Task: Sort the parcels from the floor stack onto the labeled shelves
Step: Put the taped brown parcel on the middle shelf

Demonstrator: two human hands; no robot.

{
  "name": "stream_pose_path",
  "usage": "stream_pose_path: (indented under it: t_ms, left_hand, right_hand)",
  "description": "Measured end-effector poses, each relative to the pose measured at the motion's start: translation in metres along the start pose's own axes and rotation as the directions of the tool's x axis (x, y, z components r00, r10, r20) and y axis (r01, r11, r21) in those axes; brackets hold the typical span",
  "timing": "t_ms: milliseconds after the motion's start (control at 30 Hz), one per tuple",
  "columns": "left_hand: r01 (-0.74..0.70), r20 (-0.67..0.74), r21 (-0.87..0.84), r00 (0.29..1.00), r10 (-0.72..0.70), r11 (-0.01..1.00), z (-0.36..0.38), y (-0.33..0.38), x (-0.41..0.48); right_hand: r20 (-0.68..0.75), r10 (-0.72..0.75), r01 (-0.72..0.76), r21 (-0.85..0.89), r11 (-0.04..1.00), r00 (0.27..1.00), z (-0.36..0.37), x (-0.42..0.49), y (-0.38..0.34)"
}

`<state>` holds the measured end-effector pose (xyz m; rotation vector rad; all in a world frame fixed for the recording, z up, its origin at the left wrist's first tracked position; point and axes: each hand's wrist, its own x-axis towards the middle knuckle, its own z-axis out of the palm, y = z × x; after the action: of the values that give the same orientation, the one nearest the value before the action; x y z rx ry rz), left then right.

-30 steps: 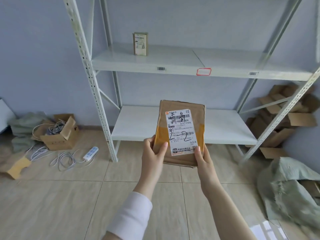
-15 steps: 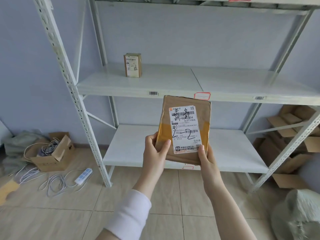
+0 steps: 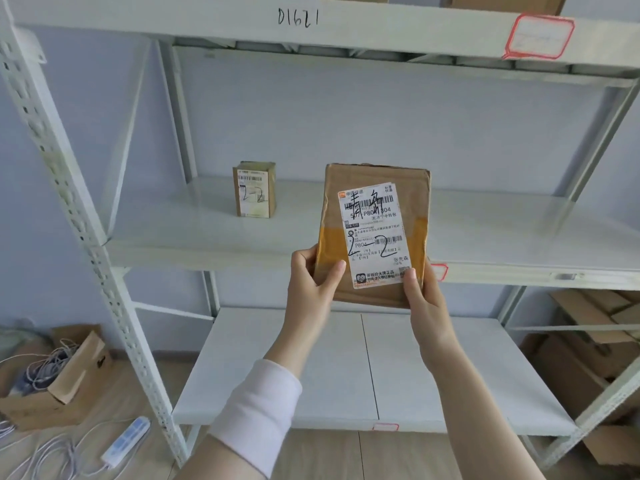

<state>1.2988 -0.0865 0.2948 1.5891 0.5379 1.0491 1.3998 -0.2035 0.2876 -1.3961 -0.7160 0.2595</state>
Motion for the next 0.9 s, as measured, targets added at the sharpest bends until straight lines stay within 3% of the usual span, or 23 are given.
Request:
stream_pose_path:
  t_ms: [267,467,700,900]
  left_hand:
    - [-0.045,0.04,-0.039,0.998,0.046,0.998,0.022,-0.029,0.093]
    - [-0.029,0.066,0.029,0.997,0.027,0.999,0.036,-0.057,0.134]
    - [0.031,0.057,0.12,0.998,-0.038,0.992,0.043,-0.085,0.162]
    - [0.107,0.047,0.108,0.993,-0.113,0.988,0.047,-0.111,0.195]
  right_hand:
    - [0.043,-0.036,0.04,-0.085,0.996,0.998,0.003,0.097,0.028]
    - [0.121,-0.061,0.072,-0.091,0.993,0.991,-0.003,0.148,0.055]
    - [0.281,-0.024,0.042,-0.06,0.997,0.959,-0.016,0.192,0.083]
    - [0.271,0.063,-0.023,-0.147,0.989,0.961,-0.011,0.229,0.108]
